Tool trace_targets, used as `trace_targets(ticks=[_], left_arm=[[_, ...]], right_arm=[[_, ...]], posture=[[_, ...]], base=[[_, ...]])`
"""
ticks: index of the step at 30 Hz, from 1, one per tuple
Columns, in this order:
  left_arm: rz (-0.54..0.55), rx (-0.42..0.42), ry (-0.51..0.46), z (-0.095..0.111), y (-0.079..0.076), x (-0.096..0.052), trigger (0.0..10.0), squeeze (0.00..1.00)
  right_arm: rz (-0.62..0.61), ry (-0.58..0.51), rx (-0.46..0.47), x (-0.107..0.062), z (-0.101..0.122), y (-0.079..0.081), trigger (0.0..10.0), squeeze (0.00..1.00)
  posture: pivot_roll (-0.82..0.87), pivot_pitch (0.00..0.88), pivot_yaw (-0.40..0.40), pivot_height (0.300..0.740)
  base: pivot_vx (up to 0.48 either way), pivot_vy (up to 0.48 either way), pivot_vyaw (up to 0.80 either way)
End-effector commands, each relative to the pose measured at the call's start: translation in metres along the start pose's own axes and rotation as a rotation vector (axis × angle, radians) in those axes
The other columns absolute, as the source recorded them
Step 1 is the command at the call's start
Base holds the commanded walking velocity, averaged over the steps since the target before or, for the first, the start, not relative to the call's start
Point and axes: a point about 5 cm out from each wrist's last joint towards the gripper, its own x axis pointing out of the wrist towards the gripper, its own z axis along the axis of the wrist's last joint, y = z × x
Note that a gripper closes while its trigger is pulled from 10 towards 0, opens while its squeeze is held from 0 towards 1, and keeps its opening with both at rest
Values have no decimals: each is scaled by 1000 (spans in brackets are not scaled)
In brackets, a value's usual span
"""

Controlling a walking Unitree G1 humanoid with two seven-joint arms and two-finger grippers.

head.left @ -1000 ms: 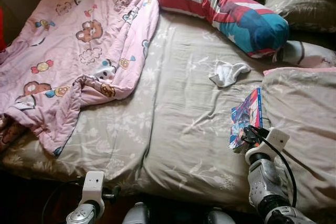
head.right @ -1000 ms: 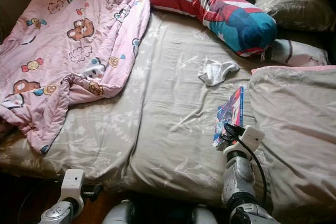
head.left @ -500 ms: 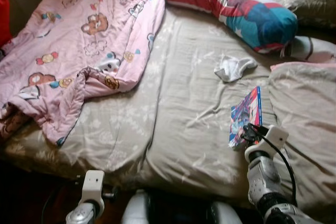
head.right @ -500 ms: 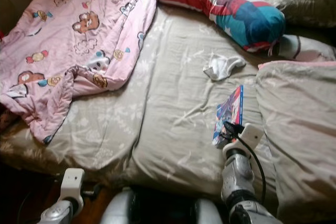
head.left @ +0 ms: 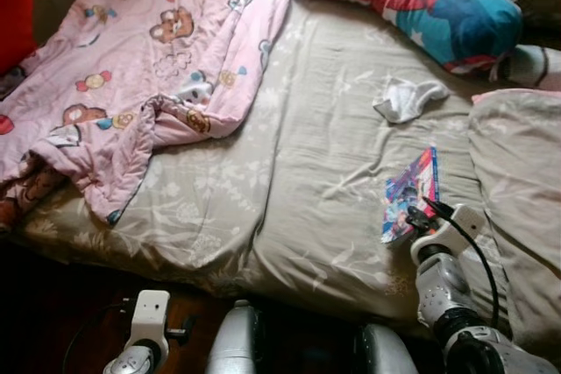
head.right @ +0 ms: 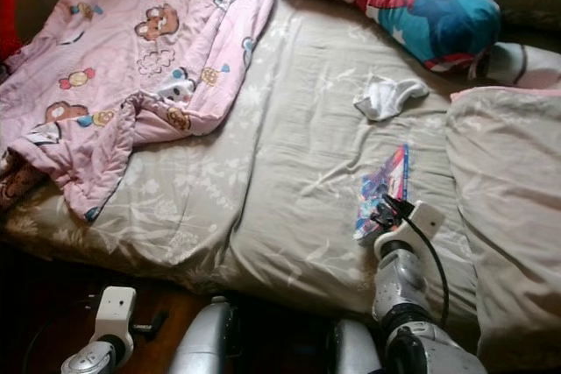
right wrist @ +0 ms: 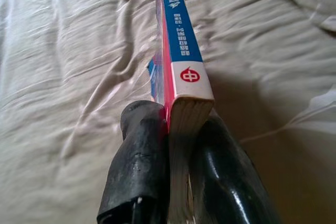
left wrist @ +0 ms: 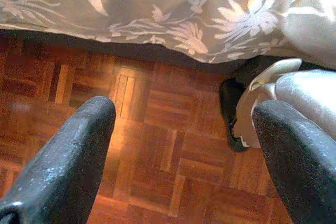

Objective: Clean up the room

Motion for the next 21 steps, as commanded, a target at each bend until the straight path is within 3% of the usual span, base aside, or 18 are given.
trace_targets(ticks=[1,5,19,20,21], left_arm=[[1,22,47,-15,6,-7,10000,0],[-4,33,48,-19,9,-10,10000,0],[-16,45,55,-24,10,-14,10000,0],[-18,46,53,-24,10,-14,10000,0],[-20,47,52,-24,10,-14,10000,0]], right_arm=[[-33,29,6,-2,-5,-6,10000,0],[-96,62,-29,-5,-8,-22,10000,0],[-171,49,-31,-9,-6,-40,10000,0],[-181,42,-31,-9,-4,-41,10000,78],[-190,39,-35,-9,-4,-42,10000,780]], posture=[[213,311,116,656],[217,327,128,656],[219,358,147,656],[218,360,148,656],[216,361,149,656]], base=[[0,0,0],[0,0,0],[0,0,0],[0,0,0],[0,0,0]])
